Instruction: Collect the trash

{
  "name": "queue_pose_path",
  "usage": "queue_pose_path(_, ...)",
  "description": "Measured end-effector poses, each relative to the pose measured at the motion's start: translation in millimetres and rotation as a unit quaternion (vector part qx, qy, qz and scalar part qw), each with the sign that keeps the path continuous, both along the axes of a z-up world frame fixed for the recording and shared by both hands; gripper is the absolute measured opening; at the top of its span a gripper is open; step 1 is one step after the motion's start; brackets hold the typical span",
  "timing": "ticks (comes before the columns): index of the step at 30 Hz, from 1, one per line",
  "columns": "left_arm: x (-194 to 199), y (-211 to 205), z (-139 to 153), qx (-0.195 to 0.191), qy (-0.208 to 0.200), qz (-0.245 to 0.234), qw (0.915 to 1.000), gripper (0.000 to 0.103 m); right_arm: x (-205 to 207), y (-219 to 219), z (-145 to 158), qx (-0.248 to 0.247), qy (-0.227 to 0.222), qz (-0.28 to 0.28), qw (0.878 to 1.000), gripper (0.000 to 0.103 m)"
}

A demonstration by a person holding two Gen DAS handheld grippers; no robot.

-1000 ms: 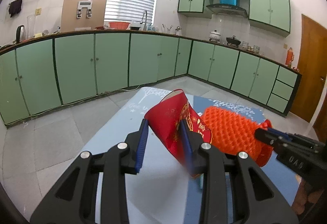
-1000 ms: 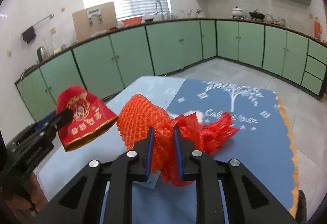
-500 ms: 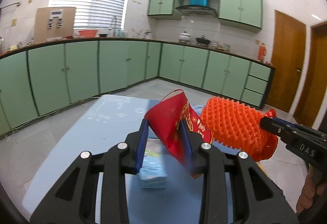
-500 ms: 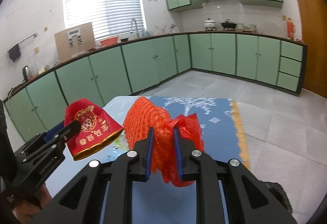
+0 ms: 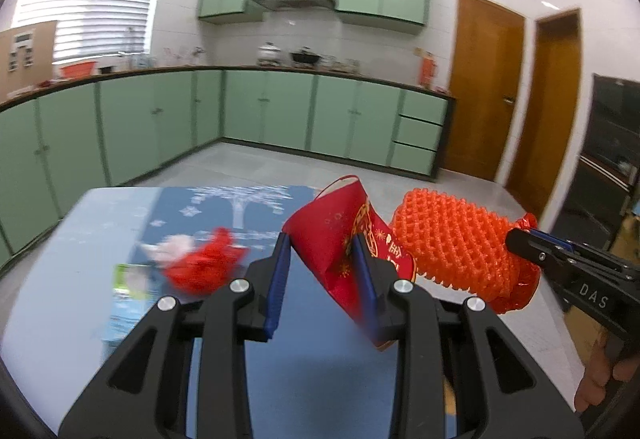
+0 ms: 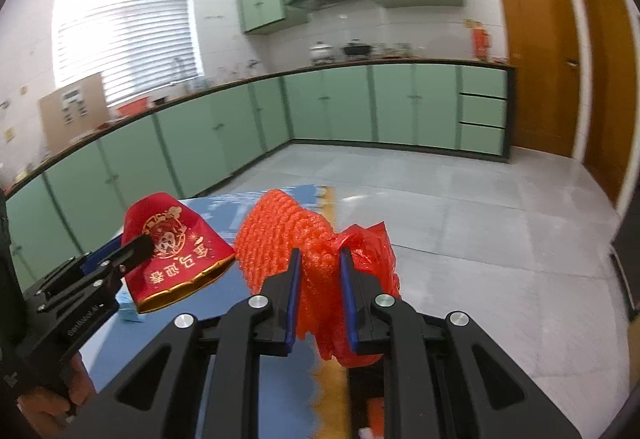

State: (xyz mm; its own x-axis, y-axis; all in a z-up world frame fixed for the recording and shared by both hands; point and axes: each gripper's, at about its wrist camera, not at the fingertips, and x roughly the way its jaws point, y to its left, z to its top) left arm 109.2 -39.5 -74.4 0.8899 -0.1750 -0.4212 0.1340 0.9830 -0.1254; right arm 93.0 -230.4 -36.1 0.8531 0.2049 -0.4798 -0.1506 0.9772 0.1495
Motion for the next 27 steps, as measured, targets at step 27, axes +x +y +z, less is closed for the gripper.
queue_pose_path(27, -35, 88, 5, 0.027, -0.004, 0.127, 0.9915, 0.030, 24, 72, -23, 0.052, 0.003, 0.146, 0.988, 0.018)
